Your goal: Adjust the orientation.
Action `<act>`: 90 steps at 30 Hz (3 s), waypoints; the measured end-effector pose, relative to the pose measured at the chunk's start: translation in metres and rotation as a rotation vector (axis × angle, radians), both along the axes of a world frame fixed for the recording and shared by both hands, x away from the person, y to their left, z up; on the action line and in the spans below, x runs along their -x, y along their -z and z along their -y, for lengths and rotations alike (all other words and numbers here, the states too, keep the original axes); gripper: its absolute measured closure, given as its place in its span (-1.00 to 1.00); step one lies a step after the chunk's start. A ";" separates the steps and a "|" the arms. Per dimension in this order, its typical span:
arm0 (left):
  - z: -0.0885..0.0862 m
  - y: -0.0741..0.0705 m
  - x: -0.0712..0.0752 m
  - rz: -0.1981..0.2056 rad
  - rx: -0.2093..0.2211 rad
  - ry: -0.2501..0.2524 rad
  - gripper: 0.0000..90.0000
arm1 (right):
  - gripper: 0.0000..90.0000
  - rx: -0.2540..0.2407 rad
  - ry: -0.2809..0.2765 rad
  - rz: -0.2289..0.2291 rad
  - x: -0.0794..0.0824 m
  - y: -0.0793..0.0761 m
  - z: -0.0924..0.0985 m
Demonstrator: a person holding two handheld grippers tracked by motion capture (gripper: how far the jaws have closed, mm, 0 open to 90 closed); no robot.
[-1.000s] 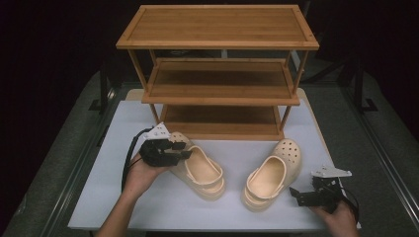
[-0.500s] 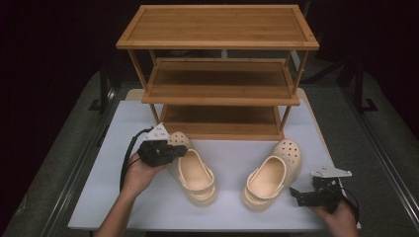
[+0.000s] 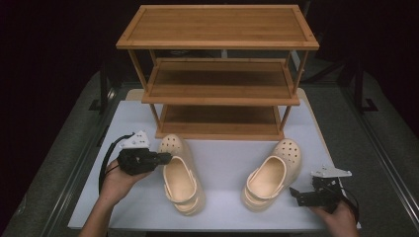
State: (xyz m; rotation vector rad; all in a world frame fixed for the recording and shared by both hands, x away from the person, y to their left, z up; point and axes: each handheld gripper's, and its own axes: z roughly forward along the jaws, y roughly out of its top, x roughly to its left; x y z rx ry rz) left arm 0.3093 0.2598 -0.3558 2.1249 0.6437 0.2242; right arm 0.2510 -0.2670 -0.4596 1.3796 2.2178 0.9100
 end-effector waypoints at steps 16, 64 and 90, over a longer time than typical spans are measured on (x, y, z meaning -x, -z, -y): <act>-0.021 0.010 -0.003 -0.011 -0.030 -0.076 1.00 | -1.00 -0.001 0.000 0.000 0.000 0.000 0.000; 0.040 0.058 -0.067 -0.130 -0.067 -0.111 0.63 | -1.00 -0.001 -0.001 0.001 0.000 0.000 0.000; 0.054 0.037 -0.006 -0.040 -0.026 -0.016 0.42 | -1.00 -0.001 0.000 -0.001 0.000 0.000 0.000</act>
